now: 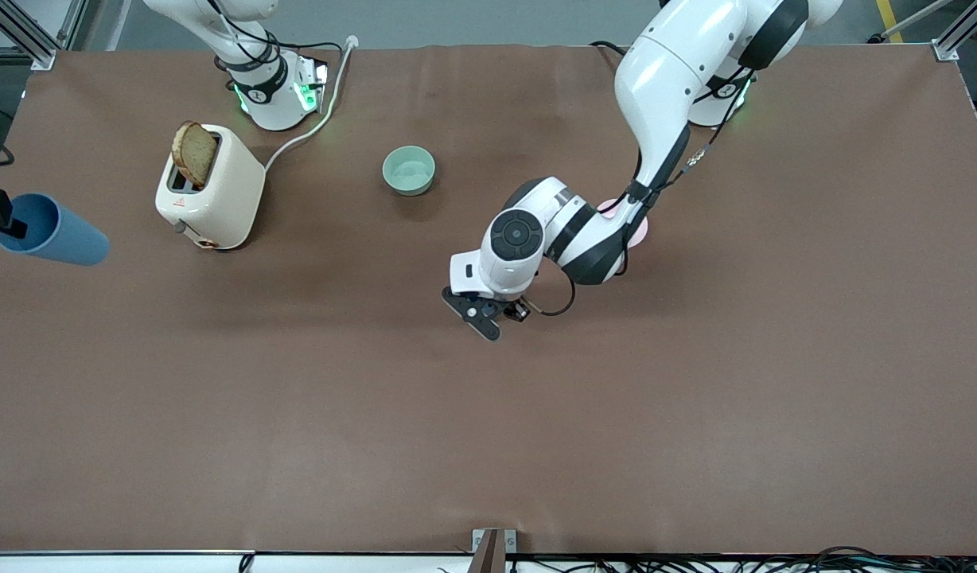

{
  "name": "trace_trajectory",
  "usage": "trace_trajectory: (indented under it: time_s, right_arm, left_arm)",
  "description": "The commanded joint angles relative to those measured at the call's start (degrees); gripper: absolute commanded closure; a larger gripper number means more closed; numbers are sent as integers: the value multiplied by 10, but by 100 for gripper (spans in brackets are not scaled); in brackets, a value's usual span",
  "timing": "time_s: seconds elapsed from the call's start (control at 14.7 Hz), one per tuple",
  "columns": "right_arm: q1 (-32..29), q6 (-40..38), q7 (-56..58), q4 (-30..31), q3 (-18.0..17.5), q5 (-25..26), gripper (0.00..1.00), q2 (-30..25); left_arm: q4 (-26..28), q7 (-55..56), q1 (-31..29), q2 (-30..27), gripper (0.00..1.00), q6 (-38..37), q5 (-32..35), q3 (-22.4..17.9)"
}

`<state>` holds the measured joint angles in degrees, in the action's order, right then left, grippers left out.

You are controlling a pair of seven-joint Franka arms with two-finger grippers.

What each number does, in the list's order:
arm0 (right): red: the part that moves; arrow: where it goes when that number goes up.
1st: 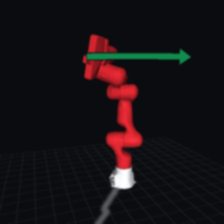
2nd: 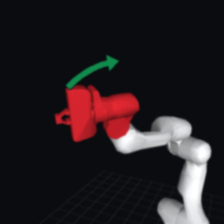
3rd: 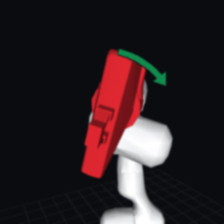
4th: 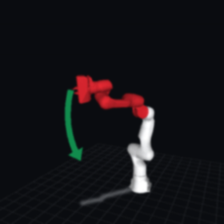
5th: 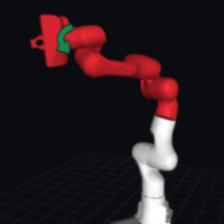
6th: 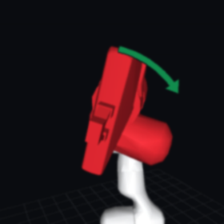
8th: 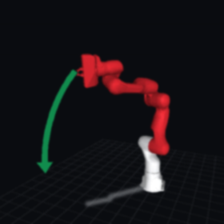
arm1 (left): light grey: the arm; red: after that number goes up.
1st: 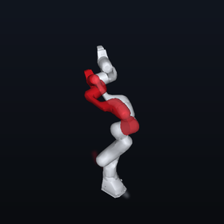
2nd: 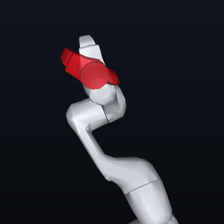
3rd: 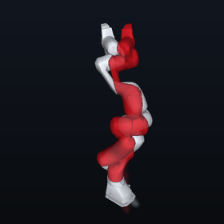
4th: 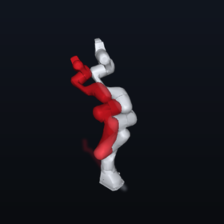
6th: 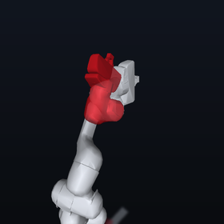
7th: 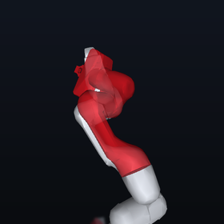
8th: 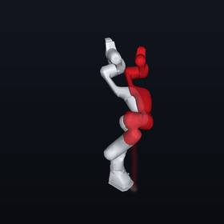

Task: Stack blue cups with both arms
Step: 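Set the cup mid-table with the left gripper while the right gripper lifts its cup, then carry the held cup over the placed cup and lower it inside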

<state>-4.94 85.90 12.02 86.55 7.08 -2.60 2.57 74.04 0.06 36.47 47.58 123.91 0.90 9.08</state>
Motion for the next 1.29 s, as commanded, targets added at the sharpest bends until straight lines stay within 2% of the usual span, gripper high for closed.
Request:
trace_trajectory:
  time_s: [0.0,0.2,0.34,0.54,0.82,1.02,1.09,1.23]
  right_arm:
    - [1,-8,-2,20,-3,9,97,-27]
    - [1,-16,-2,19,-4,9,96,-33]
    - [1,-18,-4,20,-11,9,96,-39]
    - [11,-12,-29,21,-18,6,97,-36]
    - [103,8,-173,27,-19,1,97,-33]
    - [167,58,-246,38,-19,-10,98,-27]
    - [188,79,-270,44,-19,-19,98,-21]
    - [237,121,-319,57,-19,-23,98,-2]
  left_arm:
    - [-6,2,0,-41,0,-28,1,-1]
    - [-7,1,-23,-102,0,-104,2,-7]
    - [-4,2,-75,-143,0,-128,9,-9]
    - [-4,1,-167,-176,0,-166,28,-10]
    - [-4,67,-263,-216,0,-216,53,-9]
    - [8,63,-314,-259,0,-249,52,-12]
    - [14,61,-326,-272,0,-249,52,-19]
    - [15,67,-326,-306,0,-251,52,-61]
